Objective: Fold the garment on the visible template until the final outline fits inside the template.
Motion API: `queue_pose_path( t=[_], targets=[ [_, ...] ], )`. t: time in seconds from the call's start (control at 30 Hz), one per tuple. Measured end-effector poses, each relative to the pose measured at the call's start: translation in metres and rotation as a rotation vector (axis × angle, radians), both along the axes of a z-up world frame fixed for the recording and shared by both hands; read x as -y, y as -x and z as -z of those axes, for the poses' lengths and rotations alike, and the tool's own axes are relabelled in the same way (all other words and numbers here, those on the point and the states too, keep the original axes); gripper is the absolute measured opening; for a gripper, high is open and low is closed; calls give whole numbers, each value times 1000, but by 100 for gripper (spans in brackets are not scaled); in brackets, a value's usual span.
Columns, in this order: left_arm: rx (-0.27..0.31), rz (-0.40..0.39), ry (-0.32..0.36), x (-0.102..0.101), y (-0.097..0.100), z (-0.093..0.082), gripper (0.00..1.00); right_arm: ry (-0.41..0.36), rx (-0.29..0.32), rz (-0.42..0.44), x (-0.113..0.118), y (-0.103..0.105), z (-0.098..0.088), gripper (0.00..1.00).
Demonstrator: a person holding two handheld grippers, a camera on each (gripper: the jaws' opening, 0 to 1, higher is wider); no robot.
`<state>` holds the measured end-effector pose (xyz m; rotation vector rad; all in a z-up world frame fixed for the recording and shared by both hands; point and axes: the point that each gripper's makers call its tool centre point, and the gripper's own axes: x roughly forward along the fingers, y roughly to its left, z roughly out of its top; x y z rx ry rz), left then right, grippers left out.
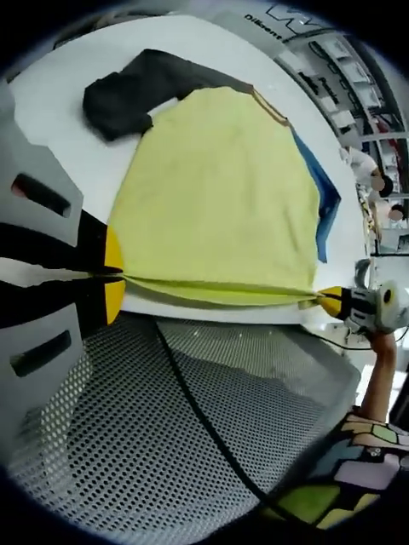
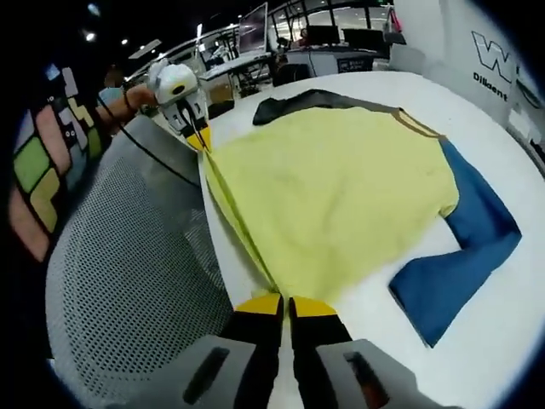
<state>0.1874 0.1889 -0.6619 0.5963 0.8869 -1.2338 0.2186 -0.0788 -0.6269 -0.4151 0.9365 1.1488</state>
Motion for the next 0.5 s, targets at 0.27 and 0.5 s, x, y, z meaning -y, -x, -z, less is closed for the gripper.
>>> queue_pose_path(
  t=[0.27,0.5],
  targets=[
    [-11,-42,-7,-4,0,0,0,17,4,-154,-28,-5,-2,0],
    [-10,-53,-1,-4,1,0,0,-10,-11,-161,-62,-19,15,0]
  ],
)
